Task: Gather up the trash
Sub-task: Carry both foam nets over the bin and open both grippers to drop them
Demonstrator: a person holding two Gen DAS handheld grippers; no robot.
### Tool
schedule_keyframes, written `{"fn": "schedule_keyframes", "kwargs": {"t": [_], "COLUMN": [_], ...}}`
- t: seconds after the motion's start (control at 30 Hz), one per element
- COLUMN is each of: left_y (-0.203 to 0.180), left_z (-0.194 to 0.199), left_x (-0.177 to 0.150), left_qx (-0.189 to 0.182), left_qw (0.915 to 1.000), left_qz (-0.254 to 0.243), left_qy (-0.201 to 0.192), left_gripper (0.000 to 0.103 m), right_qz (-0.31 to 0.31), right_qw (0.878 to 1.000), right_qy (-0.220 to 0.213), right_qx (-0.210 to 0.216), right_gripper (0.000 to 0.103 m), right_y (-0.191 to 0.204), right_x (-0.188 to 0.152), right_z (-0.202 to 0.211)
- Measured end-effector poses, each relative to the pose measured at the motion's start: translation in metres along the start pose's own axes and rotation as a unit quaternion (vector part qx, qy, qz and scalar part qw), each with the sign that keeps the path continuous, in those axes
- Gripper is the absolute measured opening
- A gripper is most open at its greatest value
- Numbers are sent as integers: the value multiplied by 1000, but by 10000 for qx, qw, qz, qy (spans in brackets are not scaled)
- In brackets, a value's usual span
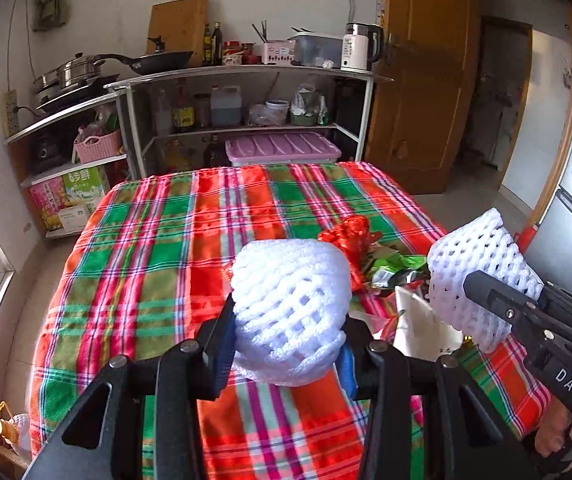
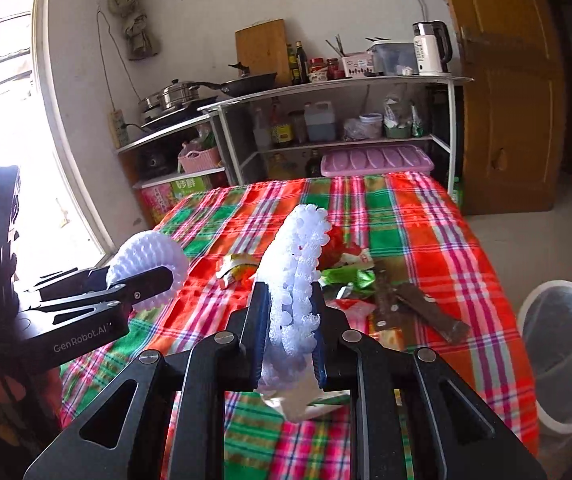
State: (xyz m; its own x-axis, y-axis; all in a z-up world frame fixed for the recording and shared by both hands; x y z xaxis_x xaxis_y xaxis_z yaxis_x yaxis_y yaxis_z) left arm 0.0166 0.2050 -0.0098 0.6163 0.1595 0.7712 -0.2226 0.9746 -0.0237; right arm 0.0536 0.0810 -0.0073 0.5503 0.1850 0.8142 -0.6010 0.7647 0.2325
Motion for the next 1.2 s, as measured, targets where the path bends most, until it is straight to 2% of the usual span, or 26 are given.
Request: {"fn": "schedule_keyframes", "kwargs": {"t": [0.4, 0.6, 0.93, 1.2], "left_y": [-101, -157, -254, -317], "left_z": [-19, -31, -49, -75], "left_x": [26, 31, 29, 23], "left_qx": [-806, -1262, -1598, -1805], "left_qw": [9955, 9893, 9782, 9706], "left_qz": [-490, -726, -1323, -1562], "left_qy": [-80, -13, 24, 311], "left_gripper": [44, 44, 44, 45], "right_qz": [-631, -740, -1130, -1371], "right_qw": [9932, 9873, 9710, 9569], "right_qy": [-370, -320, -278, -63], "right_qx": [-903, -1369, -2088, -2559], "right_gripper": [20, 20, 20, 20], "right_y": [-101, -142, -214, -277], "right_x": [12, 5, -11, -30], "right_z": [50, 72, 105, 120]}}
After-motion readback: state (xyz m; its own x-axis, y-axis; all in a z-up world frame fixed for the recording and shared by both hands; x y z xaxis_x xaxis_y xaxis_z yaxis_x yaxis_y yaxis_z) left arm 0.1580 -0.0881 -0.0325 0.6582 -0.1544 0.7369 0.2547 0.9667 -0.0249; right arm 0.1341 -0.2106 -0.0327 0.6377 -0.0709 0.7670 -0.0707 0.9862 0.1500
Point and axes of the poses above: each gripper's, at about its wrist camera, not at the fingertips, and z roughly against the way its jaws point, y to its left, x to its top, the point moved 8 cm from there along -z, roughly the way its jaws point, and after that the axes turned 2 degrees about -z, right-handed, at the moved point
